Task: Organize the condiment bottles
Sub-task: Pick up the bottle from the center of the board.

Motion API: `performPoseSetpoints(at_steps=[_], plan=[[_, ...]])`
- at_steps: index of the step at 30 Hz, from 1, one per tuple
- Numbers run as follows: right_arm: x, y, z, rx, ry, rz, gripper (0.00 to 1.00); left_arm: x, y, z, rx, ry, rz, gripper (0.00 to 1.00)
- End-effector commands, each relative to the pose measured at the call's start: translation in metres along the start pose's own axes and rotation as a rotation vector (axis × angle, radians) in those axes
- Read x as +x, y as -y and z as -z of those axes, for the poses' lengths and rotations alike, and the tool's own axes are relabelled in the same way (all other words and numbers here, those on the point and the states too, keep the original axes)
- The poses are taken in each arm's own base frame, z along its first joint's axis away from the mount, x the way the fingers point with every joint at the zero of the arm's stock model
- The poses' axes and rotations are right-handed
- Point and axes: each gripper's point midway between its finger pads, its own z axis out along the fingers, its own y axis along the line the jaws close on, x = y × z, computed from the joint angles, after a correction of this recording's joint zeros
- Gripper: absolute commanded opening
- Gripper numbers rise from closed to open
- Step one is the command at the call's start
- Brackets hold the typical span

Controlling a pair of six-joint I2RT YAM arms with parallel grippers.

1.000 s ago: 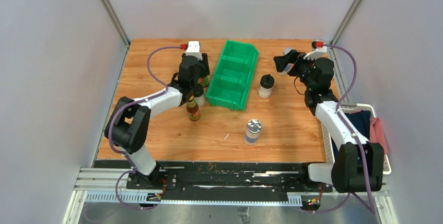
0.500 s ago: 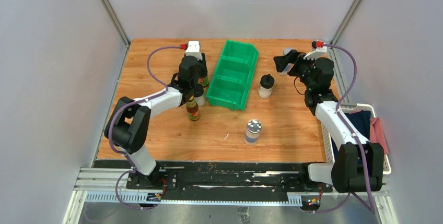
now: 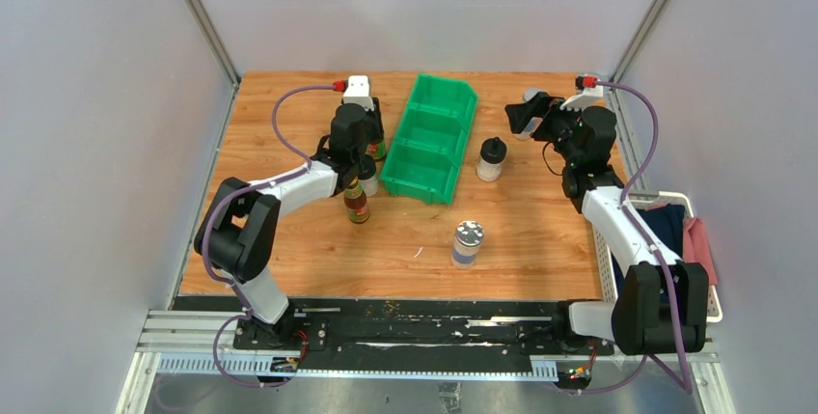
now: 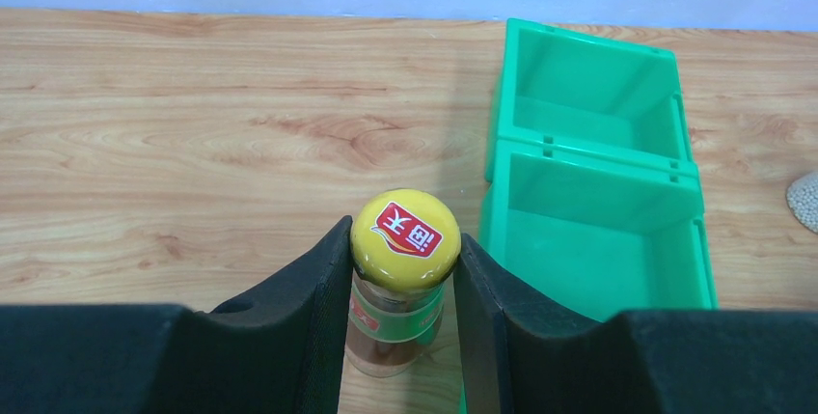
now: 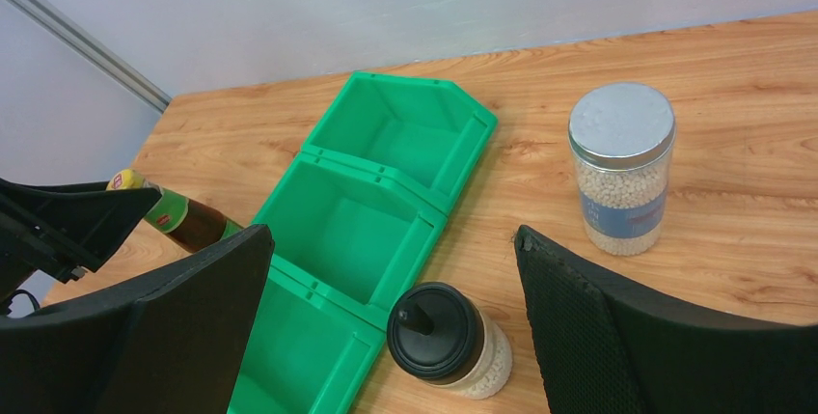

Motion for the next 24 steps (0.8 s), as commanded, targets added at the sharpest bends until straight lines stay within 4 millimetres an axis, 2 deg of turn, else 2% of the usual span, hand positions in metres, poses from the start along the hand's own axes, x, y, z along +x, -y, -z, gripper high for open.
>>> performPoseSetpoints(at_steps=[1,12,24], plan=[[-0.011,-0.001,-0.002,-0.010,0.023,-0.008,1.00,0.007,0.008,-0.002,0.017,-0.009,-0.009,0.00],[-0.011,-0.002,-0.004,-0.019,0.020,-0.014,1.00,-0.041,0.007,0.003,-0.025,0.092,-0.033,0.00],[-0.014,-0.004,-0.007,-0.024,0.020,-0.015,1.00,-0.068,0.013,-0.006,-0.026,0.143,-0.037,0.00]])
